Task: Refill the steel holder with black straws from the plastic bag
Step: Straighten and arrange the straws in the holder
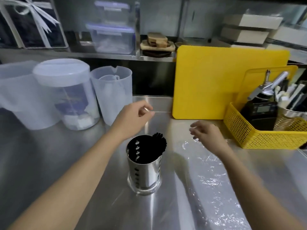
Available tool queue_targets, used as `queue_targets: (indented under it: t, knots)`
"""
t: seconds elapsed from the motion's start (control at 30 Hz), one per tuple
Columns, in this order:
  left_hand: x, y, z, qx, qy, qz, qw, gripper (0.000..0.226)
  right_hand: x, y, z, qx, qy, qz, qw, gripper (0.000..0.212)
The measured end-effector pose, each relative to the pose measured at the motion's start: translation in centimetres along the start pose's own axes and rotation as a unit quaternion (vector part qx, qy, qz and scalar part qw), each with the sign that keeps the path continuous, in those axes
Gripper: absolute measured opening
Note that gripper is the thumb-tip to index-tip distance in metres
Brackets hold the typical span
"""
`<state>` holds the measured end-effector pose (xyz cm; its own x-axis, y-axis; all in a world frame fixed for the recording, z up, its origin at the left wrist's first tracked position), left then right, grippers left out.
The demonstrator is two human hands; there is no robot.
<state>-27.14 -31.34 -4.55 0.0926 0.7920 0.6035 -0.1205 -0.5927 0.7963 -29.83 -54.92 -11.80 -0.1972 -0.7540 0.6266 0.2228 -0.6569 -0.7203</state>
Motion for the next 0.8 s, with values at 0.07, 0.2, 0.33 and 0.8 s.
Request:
queue_targets:
  t: [0.07,0.2,0.33,0.8]
  knots:
    - [-0.1,-1.1,-1.0,-0.001,-0.012,-0.011,1.000,0.017,-2.0,-2.5,-0.4,0.022,-0.005,0.054,0.998,0.009]
    - [-1.6,-2.7,-2.7,-0.022,-0.055,0.020,0.998,0.041,-4.5,-5.2,-1.6,0.032,-0.003,0.128,0.991,0.009]
    - [-3.2,-2.9,-4.4,-0.036,-0.091,0.103,0.990,0.071,-6.4,-5.7,-2.7,0.018,-0.074,0.156,0.985,0.020]
    - [-6.7,-5.3,-4.0,0.030,-0.197,0.052,0.979,0.088,-8.2,-8.5,-3.3,0.023,-0.126,0.177,0.976,0.040]
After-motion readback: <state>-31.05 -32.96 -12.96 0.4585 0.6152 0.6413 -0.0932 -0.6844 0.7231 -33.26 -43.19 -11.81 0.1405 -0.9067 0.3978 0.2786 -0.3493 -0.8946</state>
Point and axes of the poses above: each hand's wrist, its own z-axis towards the middle knuckle, its own x-axis out of the back of the hand, y = z × x, the point moved 10 cm from there along z, towards the middle knuckle, and after that the axes turned 14 degrees about x, right-handed, at the moved point
